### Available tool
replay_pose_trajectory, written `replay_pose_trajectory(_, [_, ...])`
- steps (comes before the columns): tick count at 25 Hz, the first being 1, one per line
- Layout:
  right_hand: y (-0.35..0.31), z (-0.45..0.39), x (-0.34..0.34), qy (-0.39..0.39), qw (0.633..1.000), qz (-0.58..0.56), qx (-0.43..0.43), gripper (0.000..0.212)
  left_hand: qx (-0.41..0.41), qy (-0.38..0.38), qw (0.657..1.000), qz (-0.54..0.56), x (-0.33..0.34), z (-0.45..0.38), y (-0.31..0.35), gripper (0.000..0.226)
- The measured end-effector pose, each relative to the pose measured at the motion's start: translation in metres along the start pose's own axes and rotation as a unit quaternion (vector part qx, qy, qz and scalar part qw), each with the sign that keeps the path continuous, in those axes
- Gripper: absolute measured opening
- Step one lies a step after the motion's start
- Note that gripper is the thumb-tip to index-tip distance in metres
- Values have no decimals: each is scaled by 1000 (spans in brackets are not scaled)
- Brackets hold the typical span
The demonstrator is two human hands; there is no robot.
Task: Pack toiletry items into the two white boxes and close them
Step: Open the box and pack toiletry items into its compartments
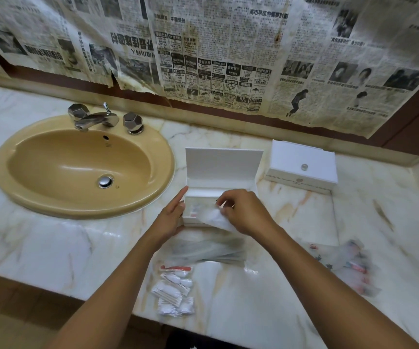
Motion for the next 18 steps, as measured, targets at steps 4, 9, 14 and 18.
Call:
replay_pose_trajectory(4, [-2,-15,-8,28,1000,-1,0,18,-3,-18,1000,6,2,-1,-1,40])
replay_pose_trajectory(9, [-13,-34,6,29,999,14,-14,11,-8,-14,1000,3,2,0,1,39])
replay_pose_trajectory(14, [-20,-53,42,-7,994,98,-38,20,-18,-28,999,30,3,0,0,38])
replay_pose_trajectory(18, [-21,-57,60,-27,989,131,-66,25,-22,-28,999,34,2,1,1,38])
Point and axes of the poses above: each hand's wrist, its own z-axis away from the middle knuckle, its own x-axis out of the palm, y = z × x, the point moved 9 cm from there along -z, towards the middle knuckle, and after that the axes turned 2 degrees about y, right-handed, at the moved point
